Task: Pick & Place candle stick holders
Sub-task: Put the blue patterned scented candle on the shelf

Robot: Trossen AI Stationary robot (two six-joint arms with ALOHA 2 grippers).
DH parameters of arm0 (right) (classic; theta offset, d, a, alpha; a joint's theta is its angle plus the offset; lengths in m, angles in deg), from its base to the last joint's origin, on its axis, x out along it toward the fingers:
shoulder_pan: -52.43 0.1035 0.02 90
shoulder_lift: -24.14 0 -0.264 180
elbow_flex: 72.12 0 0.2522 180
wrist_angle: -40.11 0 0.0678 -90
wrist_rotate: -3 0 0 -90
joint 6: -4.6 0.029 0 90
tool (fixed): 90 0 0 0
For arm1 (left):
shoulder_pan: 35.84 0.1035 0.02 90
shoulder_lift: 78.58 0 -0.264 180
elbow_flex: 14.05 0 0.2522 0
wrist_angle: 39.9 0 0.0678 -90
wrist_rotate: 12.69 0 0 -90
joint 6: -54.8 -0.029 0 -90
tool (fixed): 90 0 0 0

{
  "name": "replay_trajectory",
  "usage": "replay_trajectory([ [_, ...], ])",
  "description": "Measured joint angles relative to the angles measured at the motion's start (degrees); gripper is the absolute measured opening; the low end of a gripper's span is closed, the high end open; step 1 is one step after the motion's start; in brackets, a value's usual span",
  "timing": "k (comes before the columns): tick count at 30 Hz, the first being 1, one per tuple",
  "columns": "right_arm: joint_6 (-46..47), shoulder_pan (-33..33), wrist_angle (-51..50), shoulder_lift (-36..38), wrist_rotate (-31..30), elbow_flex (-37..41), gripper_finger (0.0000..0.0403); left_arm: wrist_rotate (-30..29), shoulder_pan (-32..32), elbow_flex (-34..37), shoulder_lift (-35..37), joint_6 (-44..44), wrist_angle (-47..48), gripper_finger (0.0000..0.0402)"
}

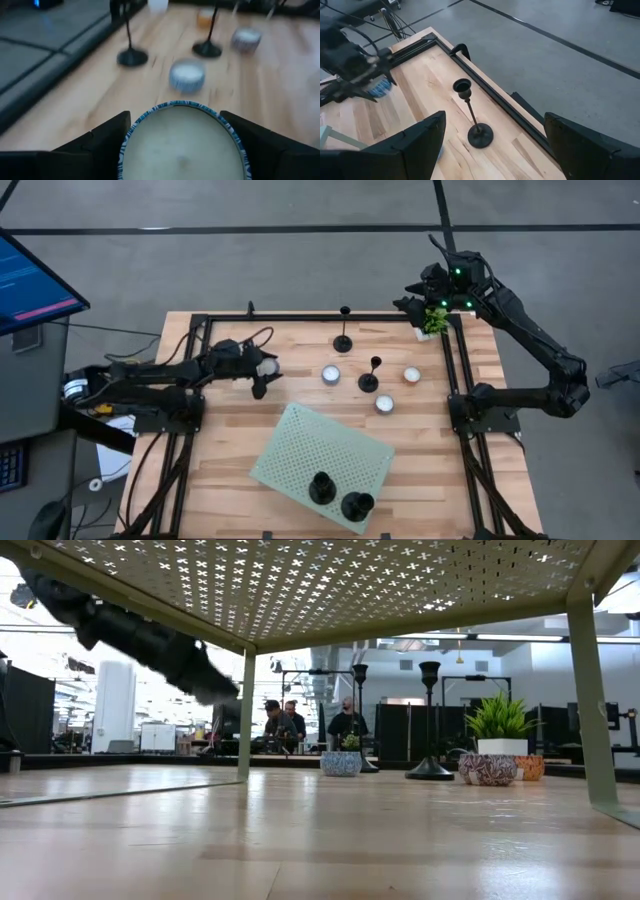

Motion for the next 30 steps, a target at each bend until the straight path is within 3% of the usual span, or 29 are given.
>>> replay_trajectory([
  [7,0.0,0.1,0.1,0.0,1.4,0.0,0.0327,0.7,-6.4,-8.6,1.9,2.8,4.3,0.0291],
  [16,0.0,0.1,0.6,0.0,3.6,0.0,0.0327,0.6,-19.1,-20.3,1.8,8.5,13.8,0.0291],
  [23,-0.1,0.1,0.7,0.0,6.3,0.0,0.0327,-6.3,-32.0,-24.3,-0.1,12.6,16.1,0.0292],
  [30,-1.6,0.1,1.1,0.0,7.5,0.0,0.0327,-14.3,-44.5,-27.1,-6.5,16.8,16.1,0.0292],
])
